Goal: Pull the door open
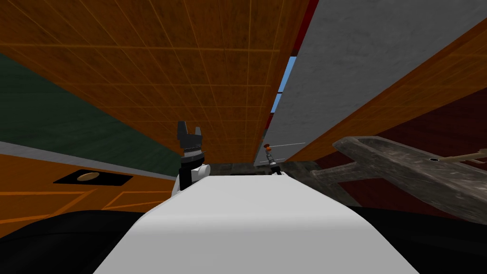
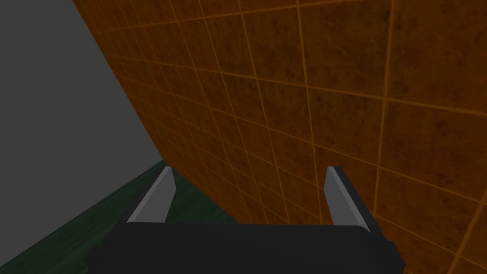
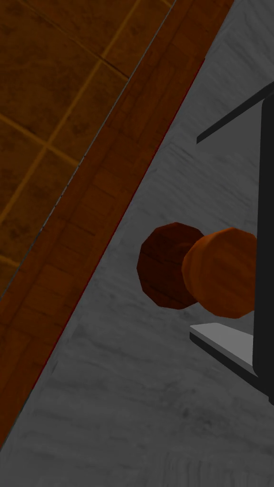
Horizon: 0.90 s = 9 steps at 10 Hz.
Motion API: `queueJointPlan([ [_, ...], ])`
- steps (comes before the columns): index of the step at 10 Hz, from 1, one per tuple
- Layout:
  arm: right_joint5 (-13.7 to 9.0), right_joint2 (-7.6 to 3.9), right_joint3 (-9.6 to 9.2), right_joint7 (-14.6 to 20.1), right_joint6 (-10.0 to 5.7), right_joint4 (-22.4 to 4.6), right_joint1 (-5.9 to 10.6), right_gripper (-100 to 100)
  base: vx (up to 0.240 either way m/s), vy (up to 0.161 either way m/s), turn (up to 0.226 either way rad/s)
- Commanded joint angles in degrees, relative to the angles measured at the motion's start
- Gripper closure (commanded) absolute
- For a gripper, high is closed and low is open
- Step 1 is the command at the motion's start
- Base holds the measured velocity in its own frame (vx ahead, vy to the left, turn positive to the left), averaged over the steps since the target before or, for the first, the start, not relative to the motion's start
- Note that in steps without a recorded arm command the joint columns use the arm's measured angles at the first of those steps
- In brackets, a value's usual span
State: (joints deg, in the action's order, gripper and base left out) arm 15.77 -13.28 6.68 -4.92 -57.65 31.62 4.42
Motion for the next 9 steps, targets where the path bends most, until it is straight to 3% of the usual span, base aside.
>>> queueJointPlan([
  [1,-0.1,0.2,-0.21,-2.9,0.41,0.2,0.08,-100,-0.046,-0.02,-0.012],
  [9,-0.5,0.91,-1.02,-14.5,2.02,1.6,0.07,-100,-0.035,-0.016,-0.008],
])
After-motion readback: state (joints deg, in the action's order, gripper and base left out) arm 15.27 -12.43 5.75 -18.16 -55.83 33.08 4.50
